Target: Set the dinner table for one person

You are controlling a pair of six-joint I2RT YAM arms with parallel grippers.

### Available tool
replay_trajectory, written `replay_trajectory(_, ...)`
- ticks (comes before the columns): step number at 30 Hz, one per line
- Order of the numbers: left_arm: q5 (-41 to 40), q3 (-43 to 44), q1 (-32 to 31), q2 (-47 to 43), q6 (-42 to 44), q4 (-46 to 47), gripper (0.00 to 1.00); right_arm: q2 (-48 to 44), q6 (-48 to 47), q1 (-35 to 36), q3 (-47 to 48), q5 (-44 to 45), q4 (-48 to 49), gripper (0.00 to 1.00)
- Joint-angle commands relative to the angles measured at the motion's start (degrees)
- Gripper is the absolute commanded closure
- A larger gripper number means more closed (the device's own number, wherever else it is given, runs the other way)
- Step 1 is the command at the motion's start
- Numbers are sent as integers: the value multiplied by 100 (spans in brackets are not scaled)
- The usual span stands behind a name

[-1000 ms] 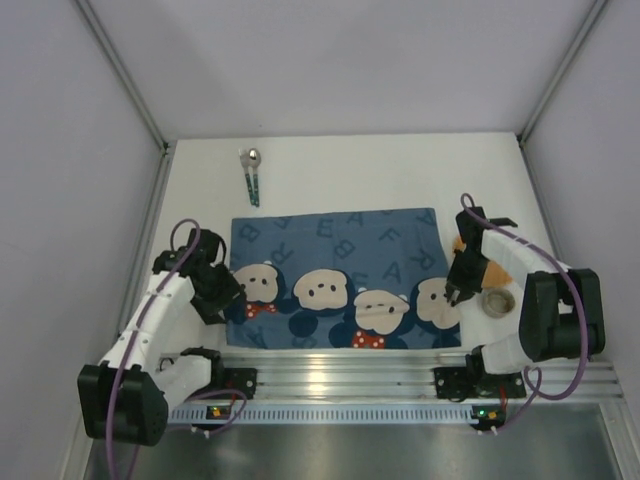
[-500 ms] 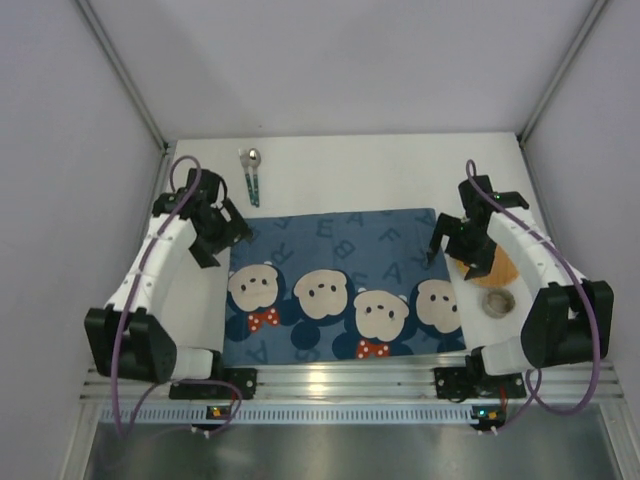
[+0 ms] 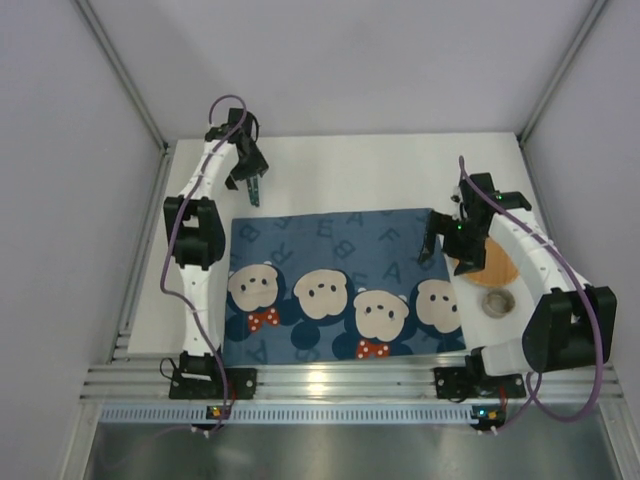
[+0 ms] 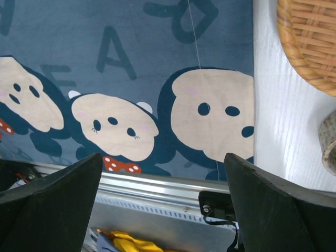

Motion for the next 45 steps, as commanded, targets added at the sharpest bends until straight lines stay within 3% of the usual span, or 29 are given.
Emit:
replay_trajectory(1, -465, 913, 124, 436, 285, -30, 19, -244, -184, 43, -61, -262, 226, 0)
replay_trajectory(9, -34, 1265, 327, 1061, 645, 648, 21, 256, 71, 8, 264, -104, 244, 0)
replay_trajectory(12, -44, 987, 345, 1071, 654, 979, 22, 440, 159, 8, 431, -218, 305, 0)
replay_trajectory(21, 62, 1178, 371, 1686, 883, 771, 23, 951, 247, 16, 818, -263, 279, 1)
replay_trajectory(31, -325, 1143, 600, 1827, 812, 296, 51, 863, 81, -10, 616, -87, 305, 1)
replay_trajectory(35, -325, 1117, 609, 1888, 1171, 112, 57, 863, -7, -19, 546, -86, 340, 1)
replay_trajectory(38, -342, 959, 600, 1897, 1330, 32, 71, 863, -34, -37, 510, -95, 384, 1)
replay_trajectory(39, -351, 820, 600, 1836, 1374, 41, 85, 872, -51, -37, 502, -104, 402, 1)
replay_trajectory(41, -430, 687, 600, 1722, 1445, 76, 100, 881, -86, -37, 467, -157, 446, 1)
replay_trajectory(45, -404, 642, 600, 1230, 1428, 85, 100, 898, -139, -37, 466, -280, 507, 1)
